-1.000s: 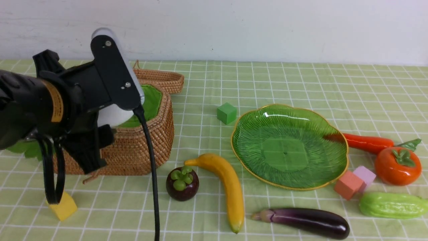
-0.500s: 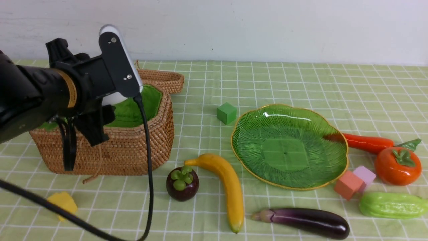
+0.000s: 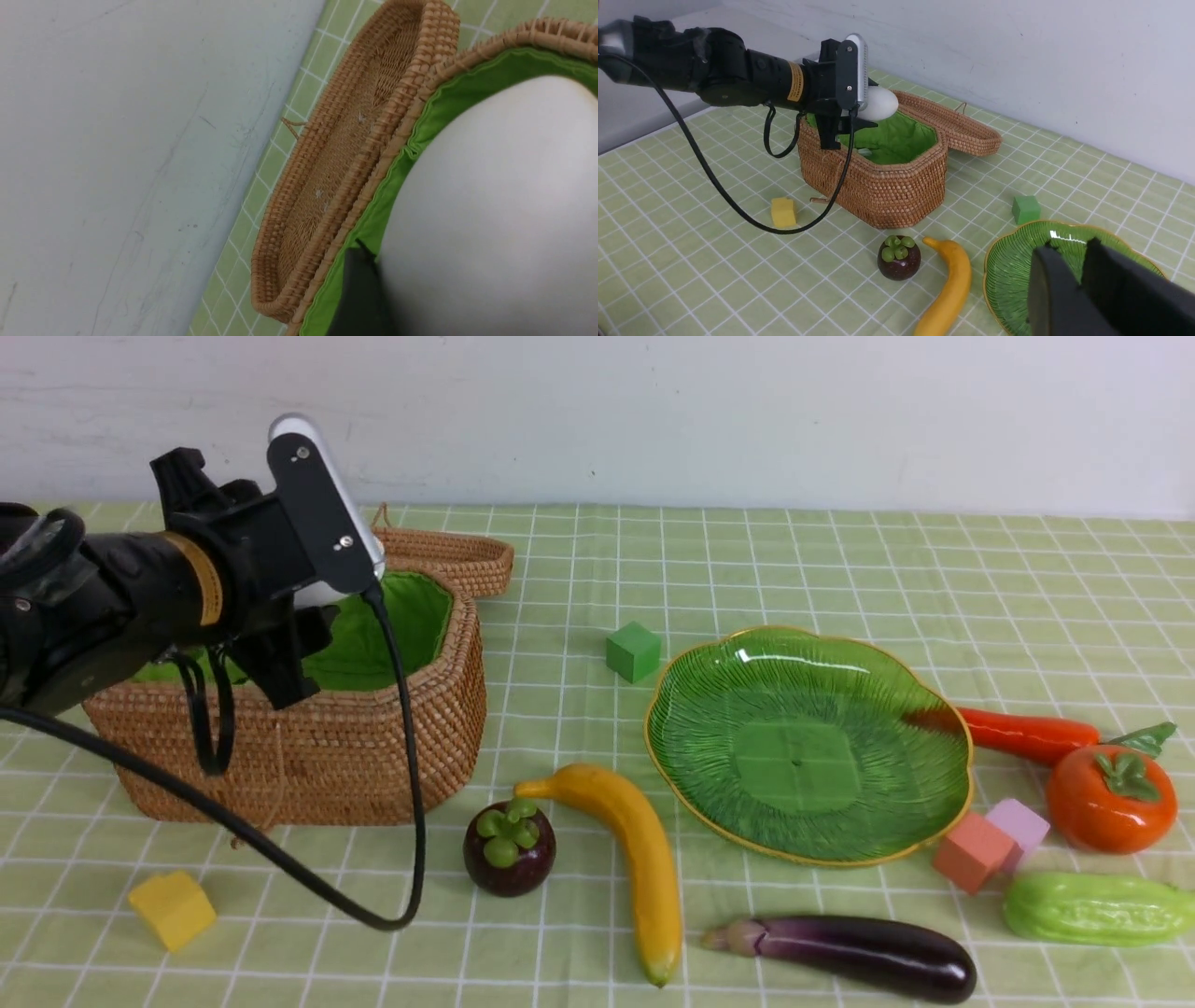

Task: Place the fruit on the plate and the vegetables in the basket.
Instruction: Take a daikon with your left arm and place it on the basket on the left.

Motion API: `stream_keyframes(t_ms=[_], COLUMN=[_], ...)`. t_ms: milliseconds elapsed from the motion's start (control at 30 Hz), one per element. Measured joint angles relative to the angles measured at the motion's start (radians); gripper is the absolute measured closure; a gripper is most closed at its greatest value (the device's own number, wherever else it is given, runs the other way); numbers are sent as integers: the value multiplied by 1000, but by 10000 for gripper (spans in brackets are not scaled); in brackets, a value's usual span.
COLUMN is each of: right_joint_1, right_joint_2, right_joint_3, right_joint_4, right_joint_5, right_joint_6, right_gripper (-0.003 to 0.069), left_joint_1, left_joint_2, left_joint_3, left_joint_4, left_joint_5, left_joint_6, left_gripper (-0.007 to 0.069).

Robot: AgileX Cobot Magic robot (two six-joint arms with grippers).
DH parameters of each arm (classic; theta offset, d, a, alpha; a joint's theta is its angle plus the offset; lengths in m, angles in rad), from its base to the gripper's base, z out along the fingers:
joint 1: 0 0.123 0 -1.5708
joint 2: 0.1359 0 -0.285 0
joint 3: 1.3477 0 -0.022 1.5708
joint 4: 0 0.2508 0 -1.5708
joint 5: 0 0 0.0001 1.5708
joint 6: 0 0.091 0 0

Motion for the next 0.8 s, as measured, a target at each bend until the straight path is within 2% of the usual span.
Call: stream_keyframes(t_ms=[267,367,400,533,667,800], right_joint_1=[0,0,0,0,0,0], right_joint_2=[1,1,1,1,1,1], right_joint_3=[0,0,0,0,0,0], right_joint_4=[18,24,24,24,24,24], right_joint_5=[10,13,15,15,15,23], right_joint_6=[0,0,0,0,0,0], right_gripper=[536,534,533,531,528,526], left_joint_1=[0,0,0,0,0,-17], left_joint_2=[54,54,54,54,47,-2], left_joint_3=[-68,-75,-76,-76,-76,-76], left_joint_4=[-13,-15,-16,-16,-17,-69], left_joint_5=[7,7,9,12,35,105], left_joint_6=[-4,-11,-15,-31,-50,-120], left_gripper=[129,77,34,-19,-22,22])
